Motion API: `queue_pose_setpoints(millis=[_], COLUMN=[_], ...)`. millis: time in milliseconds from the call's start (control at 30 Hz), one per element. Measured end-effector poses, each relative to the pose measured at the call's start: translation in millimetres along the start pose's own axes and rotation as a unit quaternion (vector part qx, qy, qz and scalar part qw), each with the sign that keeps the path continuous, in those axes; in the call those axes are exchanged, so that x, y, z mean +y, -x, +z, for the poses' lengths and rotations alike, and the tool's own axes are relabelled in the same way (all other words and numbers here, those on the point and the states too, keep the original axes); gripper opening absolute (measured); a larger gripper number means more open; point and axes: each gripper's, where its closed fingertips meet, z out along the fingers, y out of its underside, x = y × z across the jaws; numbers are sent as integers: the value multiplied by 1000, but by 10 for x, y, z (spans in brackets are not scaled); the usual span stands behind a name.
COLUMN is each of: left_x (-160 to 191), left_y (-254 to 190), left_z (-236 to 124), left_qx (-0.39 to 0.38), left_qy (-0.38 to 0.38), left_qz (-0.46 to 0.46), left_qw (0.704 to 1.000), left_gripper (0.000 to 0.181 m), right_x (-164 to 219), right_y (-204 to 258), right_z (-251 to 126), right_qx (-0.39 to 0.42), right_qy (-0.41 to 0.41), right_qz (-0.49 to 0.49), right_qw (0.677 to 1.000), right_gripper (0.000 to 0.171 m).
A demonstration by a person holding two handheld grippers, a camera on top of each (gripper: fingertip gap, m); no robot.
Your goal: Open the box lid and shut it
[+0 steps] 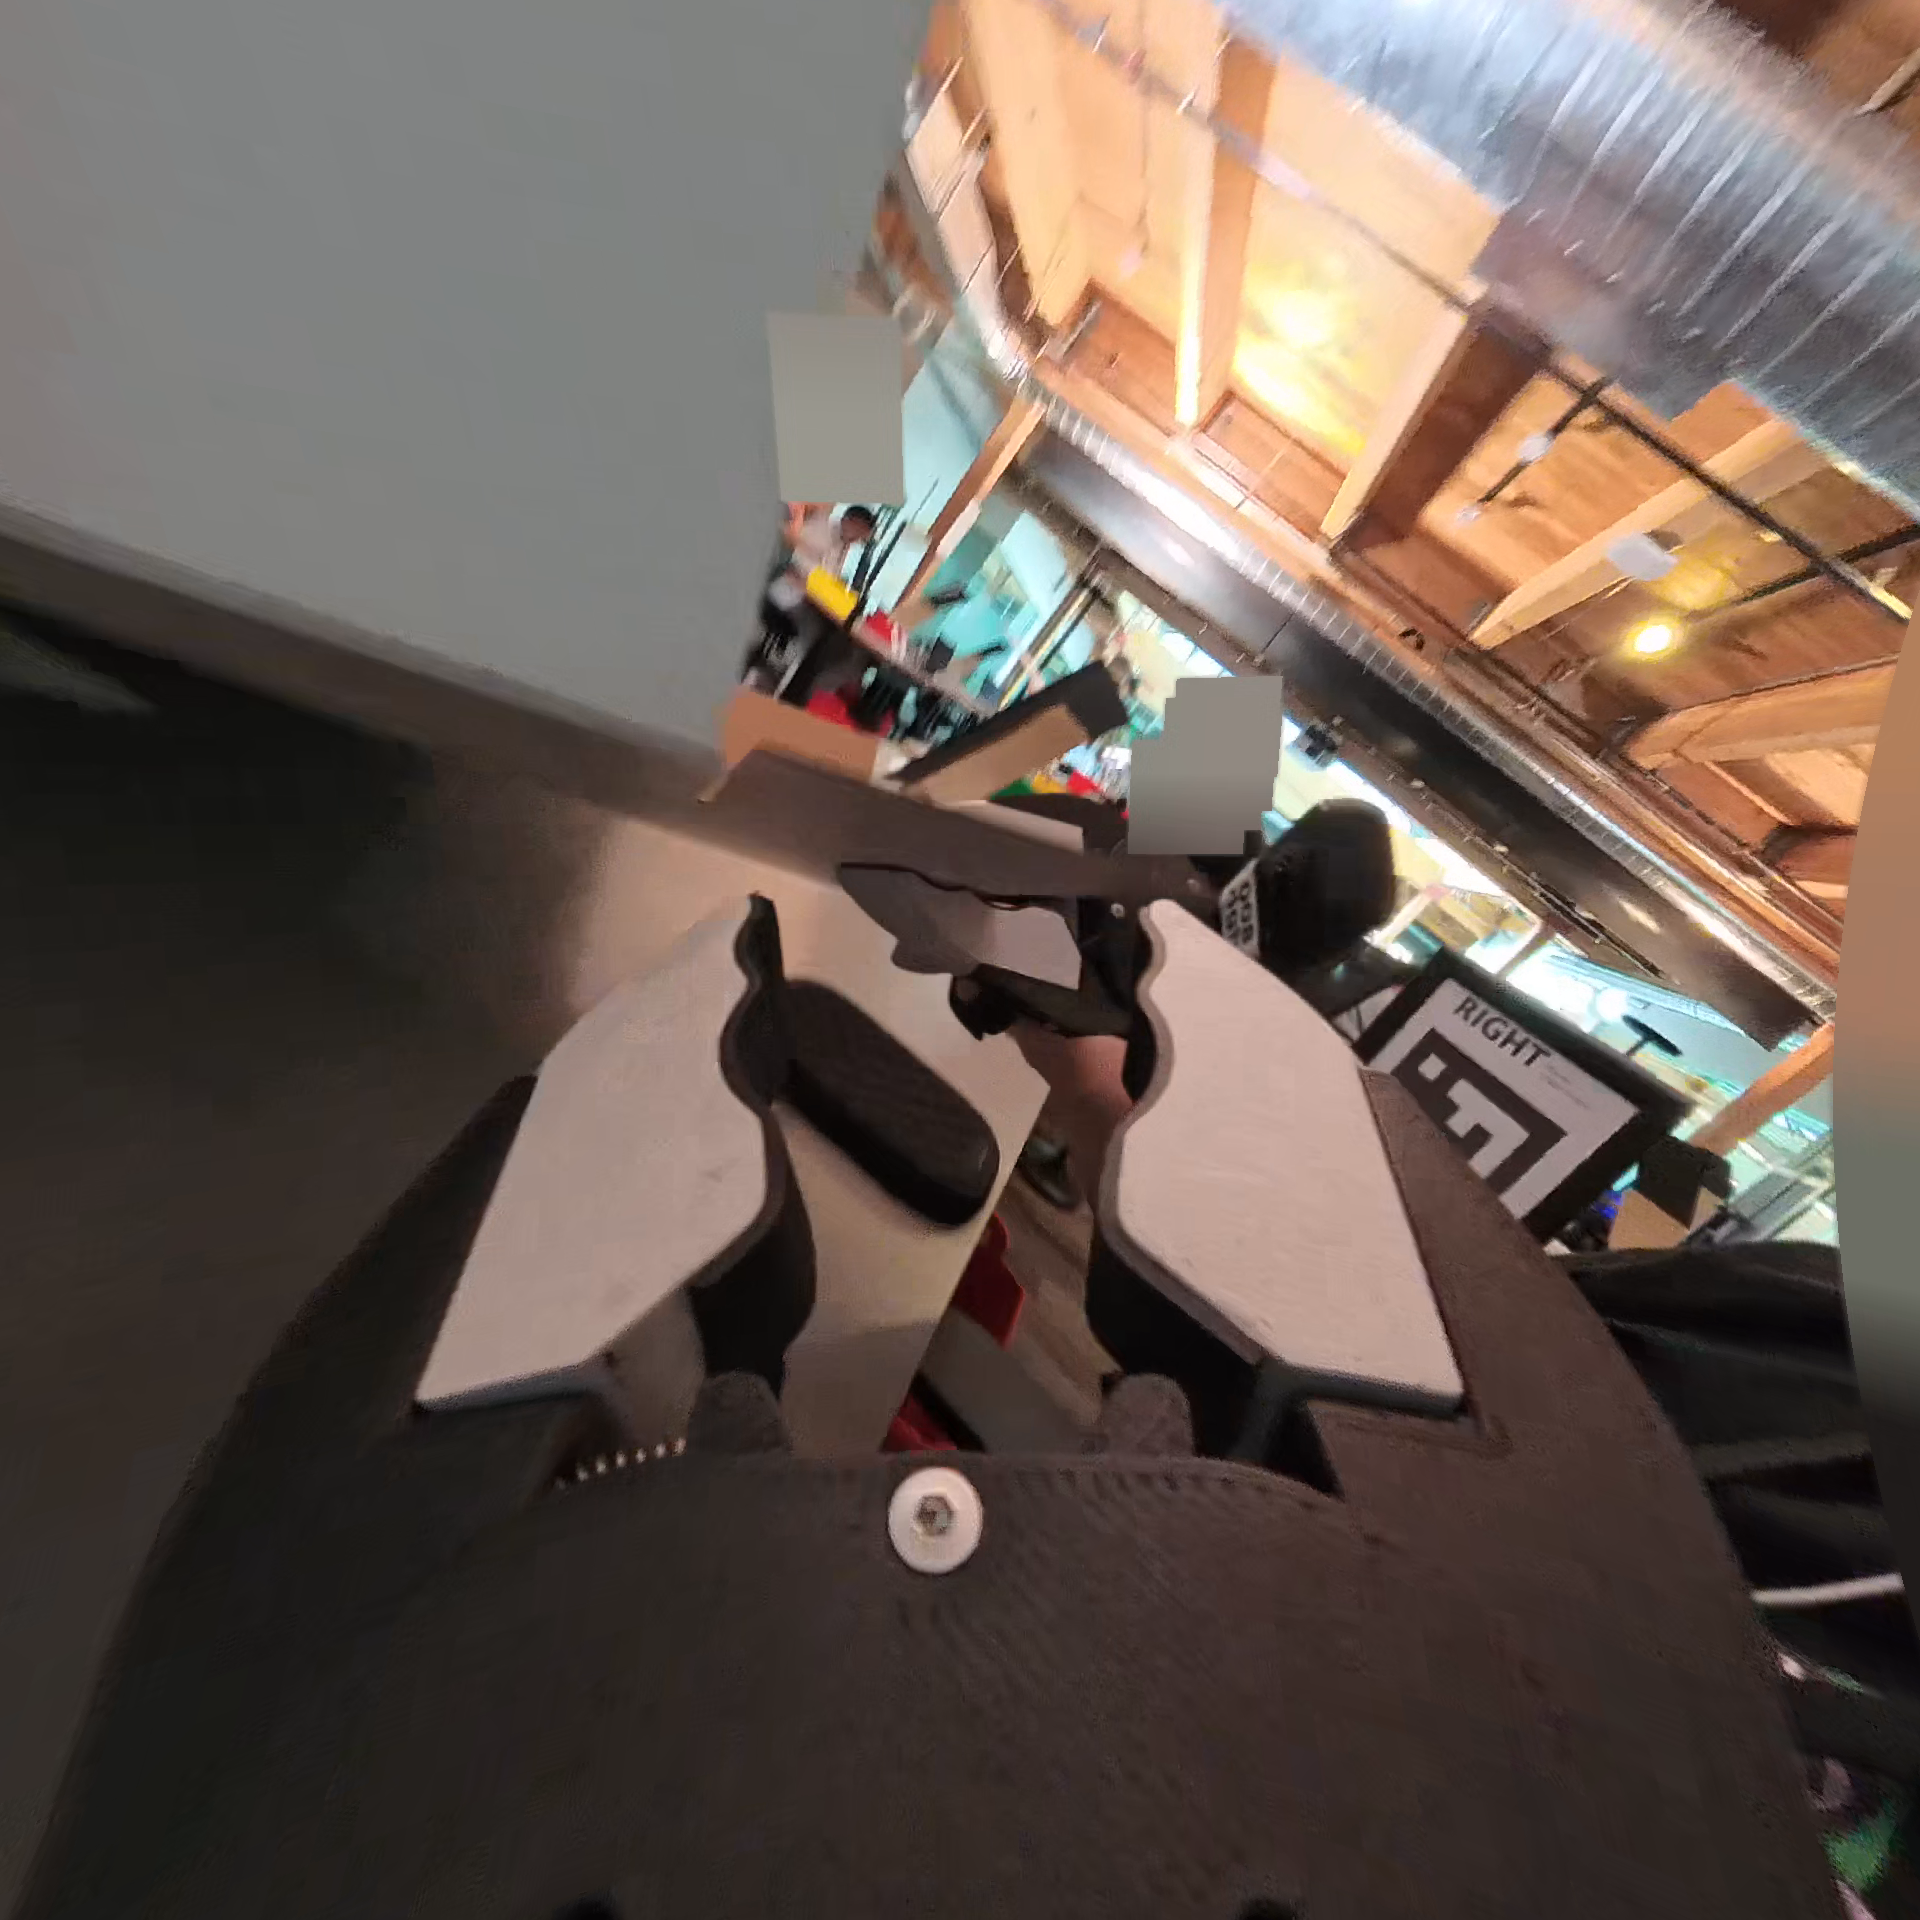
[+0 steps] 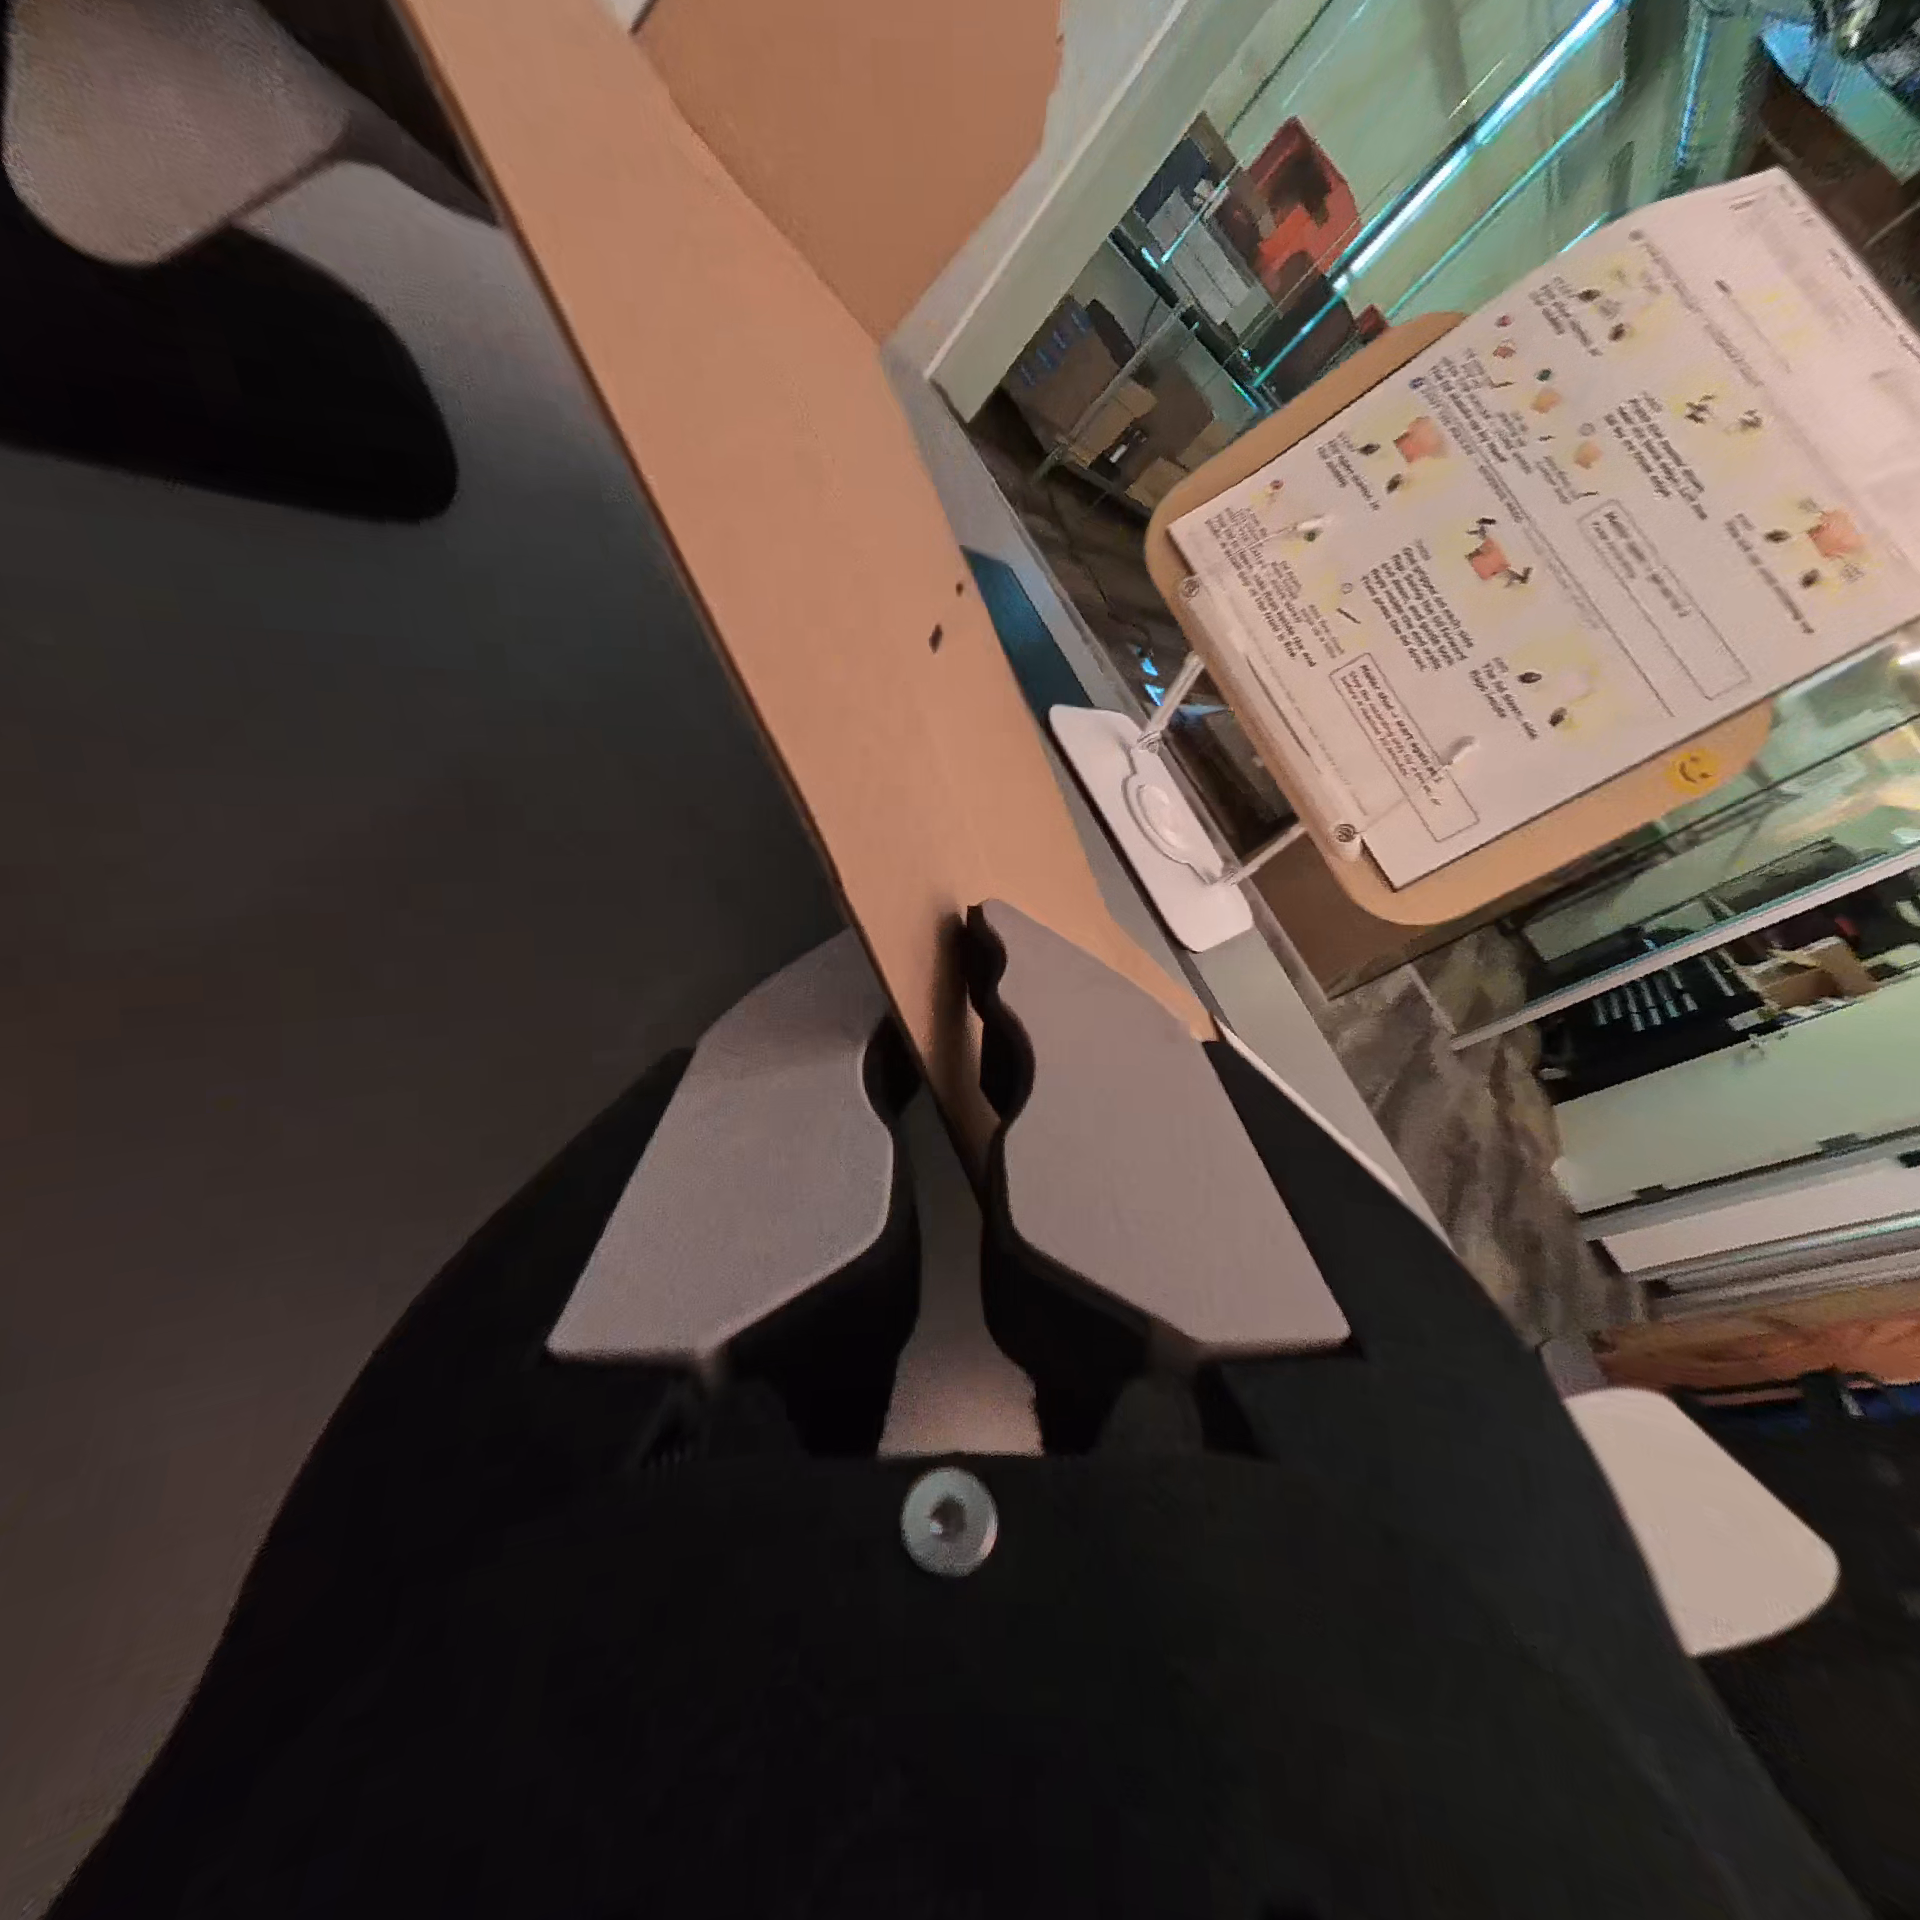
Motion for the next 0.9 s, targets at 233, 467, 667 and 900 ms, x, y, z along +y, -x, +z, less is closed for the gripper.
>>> queue_pose_setpoints(millis=[233,467,667,900], left_x=[-455,-671,-683,-695], left_y=[554,1305,1938,2088], left_z=[-424,108,695,1078], left_qx=[-147,-321,-359,-240], left_qy=[-96,-43,31,60], left_qz=[58,187,186,197], left_qw=[983,927,914,949], left_gripper=[85,108,114,79], right_x=[-259,-363,-317,30], right_y=[-662,-883,-885,-987], right_z=[-506,-672,-794,-1061], right_qx=[-18,-25,-29,-104], right_qy=[-65,-92,-83,-80], right_qz=[136,183,183,211], right_qw=[988,979,979,969], right_gripper=[3,3,3,4])
